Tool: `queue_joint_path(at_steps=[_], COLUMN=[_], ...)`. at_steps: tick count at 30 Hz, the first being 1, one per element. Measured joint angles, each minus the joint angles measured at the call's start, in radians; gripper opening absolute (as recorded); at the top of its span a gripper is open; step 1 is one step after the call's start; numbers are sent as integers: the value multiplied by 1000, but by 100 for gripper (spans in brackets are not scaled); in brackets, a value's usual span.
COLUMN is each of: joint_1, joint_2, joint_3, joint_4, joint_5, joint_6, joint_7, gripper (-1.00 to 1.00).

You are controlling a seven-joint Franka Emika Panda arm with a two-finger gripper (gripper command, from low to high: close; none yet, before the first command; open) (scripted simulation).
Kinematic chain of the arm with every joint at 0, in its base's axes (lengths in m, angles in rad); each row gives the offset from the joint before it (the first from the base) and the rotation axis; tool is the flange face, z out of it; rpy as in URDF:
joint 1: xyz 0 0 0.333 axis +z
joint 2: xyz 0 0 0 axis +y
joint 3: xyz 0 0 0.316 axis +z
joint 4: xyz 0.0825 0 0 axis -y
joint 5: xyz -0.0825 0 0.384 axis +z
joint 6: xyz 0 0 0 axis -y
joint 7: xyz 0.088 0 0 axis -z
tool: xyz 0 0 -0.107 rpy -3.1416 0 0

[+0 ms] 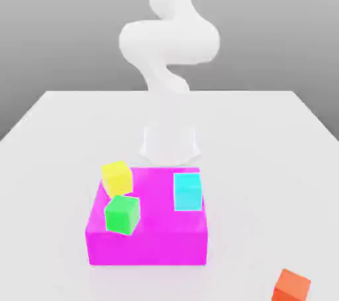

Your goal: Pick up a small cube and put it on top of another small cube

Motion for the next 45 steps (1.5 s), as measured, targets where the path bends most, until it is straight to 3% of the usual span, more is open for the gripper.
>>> queue_joint_path(at_steps=[18,29,33,34,40,45], joint_1=[185,264,283,287,288,274], joint_2=[659,1059,1204,1231,1245,1112], joint_3=[45,87,73,68,67,86], joint_4=[19,31,57,63,66,37], joint_5=[20,-62,-89,-92,-94,-74], joint_6=[190,308,407,428,438,334], joint_7=[-343,-480,-475,-473,-472,-487], gripper=[0,0,0,-100,-100,-100])
